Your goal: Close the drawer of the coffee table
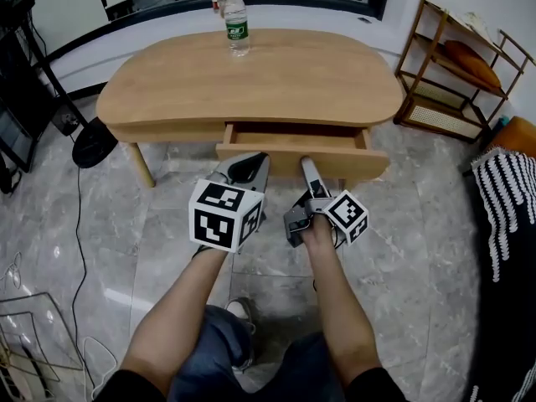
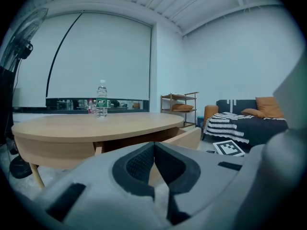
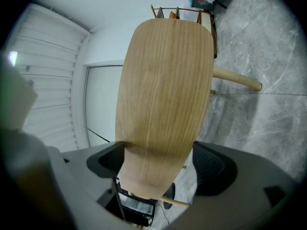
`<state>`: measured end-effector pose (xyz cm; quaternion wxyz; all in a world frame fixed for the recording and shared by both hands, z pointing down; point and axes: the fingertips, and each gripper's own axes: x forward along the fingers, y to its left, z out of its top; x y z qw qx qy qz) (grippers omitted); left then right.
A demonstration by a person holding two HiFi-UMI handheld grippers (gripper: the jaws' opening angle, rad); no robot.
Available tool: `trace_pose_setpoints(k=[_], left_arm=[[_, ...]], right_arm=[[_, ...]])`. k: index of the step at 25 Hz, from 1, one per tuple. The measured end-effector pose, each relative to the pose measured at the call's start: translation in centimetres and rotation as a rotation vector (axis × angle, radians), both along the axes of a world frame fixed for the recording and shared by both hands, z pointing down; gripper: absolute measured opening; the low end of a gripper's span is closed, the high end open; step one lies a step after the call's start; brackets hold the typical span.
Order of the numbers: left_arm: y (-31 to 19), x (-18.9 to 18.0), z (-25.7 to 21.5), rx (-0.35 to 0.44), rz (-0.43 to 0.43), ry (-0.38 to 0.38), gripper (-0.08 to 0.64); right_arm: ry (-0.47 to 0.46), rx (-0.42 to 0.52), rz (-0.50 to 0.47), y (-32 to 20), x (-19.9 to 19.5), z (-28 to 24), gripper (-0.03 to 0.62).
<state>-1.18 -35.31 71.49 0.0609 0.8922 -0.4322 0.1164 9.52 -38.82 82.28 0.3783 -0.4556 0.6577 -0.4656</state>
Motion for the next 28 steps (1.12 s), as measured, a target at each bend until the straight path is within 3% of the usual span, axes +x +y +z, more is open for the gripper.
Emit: trace_pose_setpoints(k=[11, 28], left_arm=[[-3.4, -0.1, 2.5, -0.038, 0.016, 0.014, 0.003], [-7.1, 0.5, 3.8, -0.027, 0.039, 0.008, 0.003]], right_arm=[[-0.001, 0.006, 0.032, -4.5, 0.5, 0.1, 0.437], [-0.016, 0.023, 0.062, -10.0, 1.1, 0.0, 0.436]])
